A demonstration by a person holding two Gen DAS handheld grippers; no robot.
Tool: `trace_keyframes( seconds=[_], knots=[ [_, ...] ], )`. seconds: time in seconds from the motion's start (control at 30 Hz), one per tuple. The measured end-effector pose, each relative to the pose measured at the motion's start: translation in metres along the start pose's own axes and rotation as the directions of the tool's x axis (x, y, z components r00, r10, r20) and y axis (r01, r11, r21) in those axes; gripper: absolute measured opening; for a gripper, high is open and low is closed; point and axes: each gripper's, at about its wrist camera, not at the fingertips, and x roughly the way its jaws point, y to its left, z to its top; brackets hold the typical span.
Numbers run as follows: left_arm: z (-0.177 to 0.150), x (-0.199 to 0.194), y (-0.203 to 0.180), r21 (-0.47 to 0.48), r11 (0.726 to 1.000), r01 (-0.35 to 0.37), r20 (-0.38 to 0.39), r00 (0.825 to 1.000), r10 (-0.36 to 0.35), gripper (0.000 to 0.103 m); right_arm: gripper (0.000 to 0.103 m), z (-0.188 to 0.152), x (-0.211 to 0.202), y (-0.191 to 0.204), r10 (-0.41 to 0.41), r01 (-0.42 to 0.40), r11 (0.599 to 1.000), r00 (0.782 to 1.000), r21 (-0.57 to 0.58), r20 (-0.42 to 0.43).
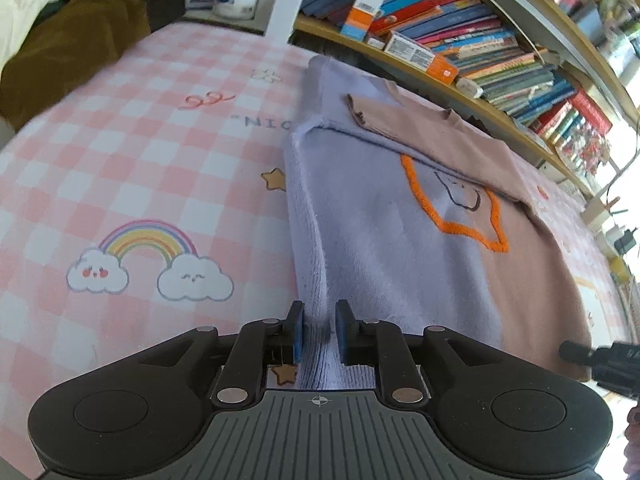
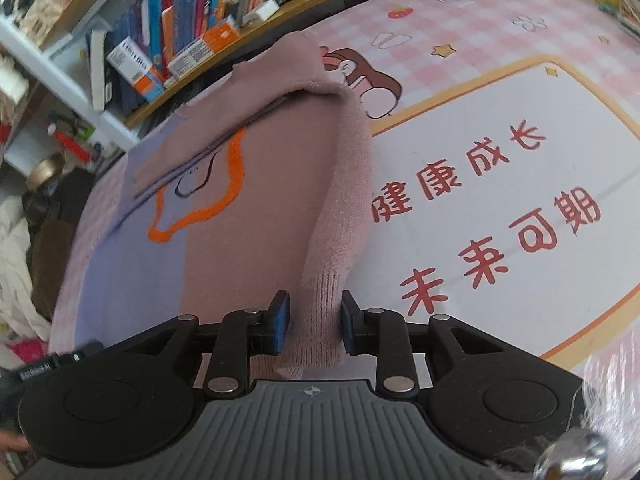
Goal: Fold clothes
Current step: 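Lift both held edges and fold them toward the collar line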
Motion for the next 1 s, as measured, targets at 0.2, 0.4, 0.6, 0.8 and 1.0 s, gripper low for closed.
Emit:
trace_keyframes(
  seconds=[0.2, 0.4, 0.6, 0.8, 1.0],
  knots=[
    [-0.002, -0.002, 0.011, -0.083, 0.996, 0.032, 0.01, 0.999, -0.031, 0.005, 0.009, 0.003, -0.004, -0.008, 0.007, -0.007, 1.0, 1.0, 0.008, -0.006],
    [-0.006, -0.016, 0.015, -0.136, 0.987, 0.084, 0.029, 0.996, -0.081, 0.005, 0.009, 0.001, -0.025, -0.012, 0.041, -0.041, 0.999, 0.999, -0.001, 0.013],
    [-0.026, -0.034, 0.017, -0.193, 0.972, 0.131, 0.044, 0.991, -0.125, 0.005, 0.009, -0.011, -0.048, -0.024, 0.068, -0.068, 0.998, 0.998, -0.002, -0.008],
    [-0.064, -0.05, 0.015, -0.214, 0.969, 0.127, 0.019, 0.992, -0.126, 0.005, 0.009, -0.029, -0.071, -0.043, 0.064, -0.064, 0.998, 0.997, 0.0, -0.049],
    [-0.096, -0.069, 0.013, -0.223, 0.968, 0.115, -0.006, 0.993, -0.12, 0.005, 0.009, -0.046, -0.092, -0.065, 0.092, -0.09, 0.996, 0.99, 0.023, -0.109]
  ],
)
